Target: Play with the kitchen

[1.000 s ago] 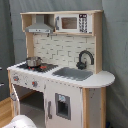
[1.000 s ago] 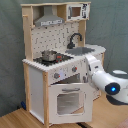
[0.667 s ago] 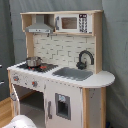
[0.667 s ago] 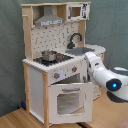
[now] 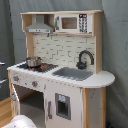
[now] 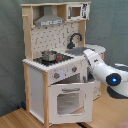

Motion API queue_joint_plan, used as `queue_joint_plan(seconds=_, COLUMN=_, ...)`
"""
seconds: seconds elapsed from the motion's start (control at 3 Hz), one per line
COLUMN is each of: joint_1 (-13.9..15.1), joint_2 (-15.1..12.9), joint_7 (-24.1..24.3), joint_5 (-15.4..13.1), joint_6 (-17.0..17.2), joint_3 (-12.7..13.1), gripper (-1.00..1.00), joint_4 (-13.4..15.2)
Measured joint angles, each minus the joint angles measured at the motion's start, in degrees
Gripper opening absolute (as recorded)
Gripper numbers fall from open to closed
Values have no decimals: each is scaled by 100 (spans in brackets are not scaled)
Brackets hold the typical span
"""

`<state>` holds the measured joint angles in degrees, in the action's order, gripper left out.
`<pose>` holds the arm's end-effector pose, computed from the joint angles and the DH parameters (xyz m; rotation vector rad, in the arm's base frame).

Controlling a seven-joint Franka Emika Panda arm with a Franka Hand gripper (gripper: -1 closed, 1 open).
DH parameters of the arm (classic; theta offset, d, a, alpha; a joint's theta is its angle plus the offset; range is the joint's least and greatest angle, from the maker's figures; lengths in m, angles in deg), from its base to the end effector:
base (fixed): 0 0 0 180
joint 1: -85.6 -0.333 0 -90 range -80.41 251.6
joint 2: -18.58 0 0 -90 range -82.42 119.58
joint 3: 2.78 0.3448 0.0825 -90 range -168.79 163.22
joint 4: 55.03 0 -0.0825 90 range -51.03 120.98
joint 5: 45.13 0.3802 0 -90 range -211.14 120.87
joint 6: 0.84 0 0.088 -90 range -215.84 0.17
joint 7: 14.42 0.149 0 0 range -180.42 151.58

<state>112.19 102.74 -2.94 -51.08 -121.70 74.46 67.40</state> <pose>0.1898 0.4829 0.4642 1.6036 0.5825 1.0950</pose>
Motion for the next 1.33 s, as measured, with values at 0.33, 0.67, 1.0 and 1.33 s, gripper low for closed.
queue_joint_plan(seconds=0.33, joint_1=-8, joint_2=-109, joint_7=-675, joint_5=19, joint_6=-60, joint_3=-41, gripper=100, joint_4=189)
queue_joint_plan(seconds=0.67, joint_1=-9, joint_2=-196, joint_7=-1313, joint_5=81, joint_6=-244, joint_3=-63, gripper=100, joint_4=424)
queue_joint_plan(seconds=1.0, joint_1=-11, joint_2=-268, joint_7=-1965, joint_5=204, joint_6=-459, joint_3=-125, gripper=100, joint_4=656)
queue_joint_plan(seconds=1.33, joint_1=-12, joint_2=-317, joint_7=-2487, joint_5=346, joint_6=-601, joint_3=-209, gripper=100, joint_4=796)
